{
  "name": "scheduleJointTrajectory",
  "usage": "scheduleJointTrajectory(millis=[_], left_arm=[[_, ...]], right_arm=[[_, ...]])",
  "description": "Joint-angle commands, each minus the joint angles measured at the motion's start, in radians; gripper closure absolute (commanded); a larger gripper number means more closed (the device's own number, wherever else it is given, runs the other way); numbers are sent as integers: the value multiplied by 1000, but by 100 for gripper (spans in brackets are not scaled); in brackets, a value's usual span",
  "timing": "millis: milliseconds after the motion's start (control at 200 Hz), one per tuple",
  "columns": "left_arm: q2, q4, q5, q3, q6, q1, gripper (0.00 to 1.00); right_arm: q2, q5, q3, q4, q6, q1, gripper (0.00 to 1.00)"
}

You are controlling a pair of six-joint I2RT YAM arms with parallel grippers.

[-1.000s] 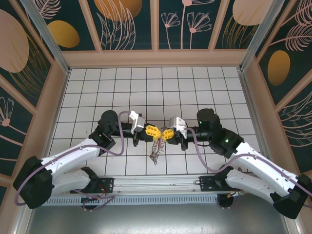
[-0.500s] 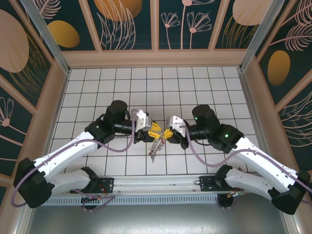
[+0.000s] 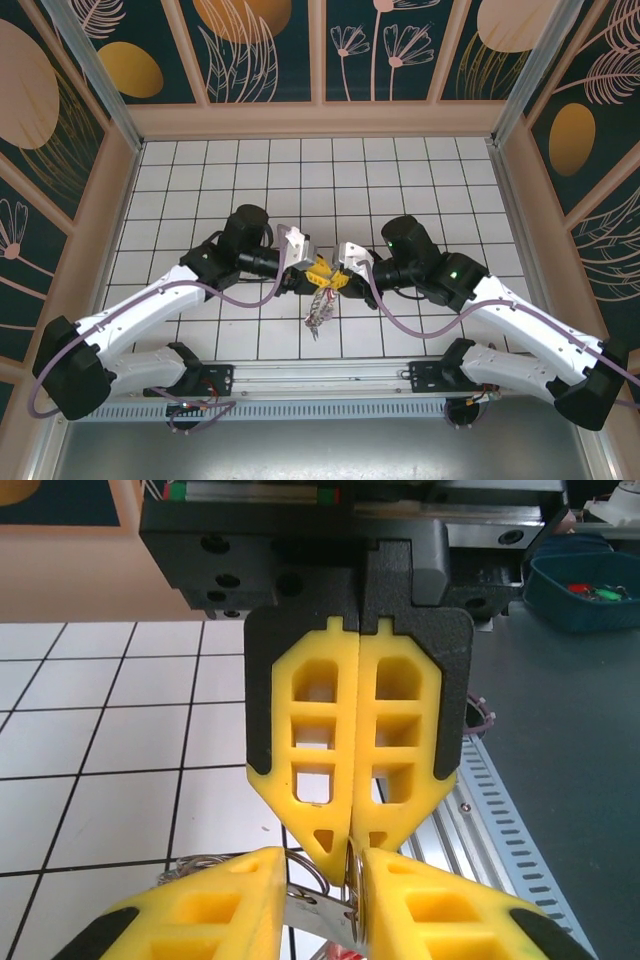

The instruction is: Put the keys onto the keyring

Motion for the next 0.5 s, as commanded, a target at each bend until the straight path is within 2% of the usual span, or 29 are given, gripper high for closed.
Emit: scheduleJointTrajectory(millis=[0,75,235,275,310,355,490], left_arm=[[26,1,64,27,-3,-4,80],[47,2,92,40,-5,-4,100],[35,60,102,32,-30,-4,100],[20,113,106,10,-64,-4,100],[6,186,118,-13,-111,-3,100],[-10,287,138,-42,-179,-3,100],[-24,615,160,-134,-417,-3,100]], right_arm=[[-23,-1,28,71,0,9,100],[-22,1,27,72,-1,9,100],[-32,19,12,70,-3,9,100],[-46,28,2,76,1,8,91],[-66,32,-15,87,8,5,84],[-104,30,-46,115,24,-3,80],[-187,-13,-121,187,83,-34,79]])
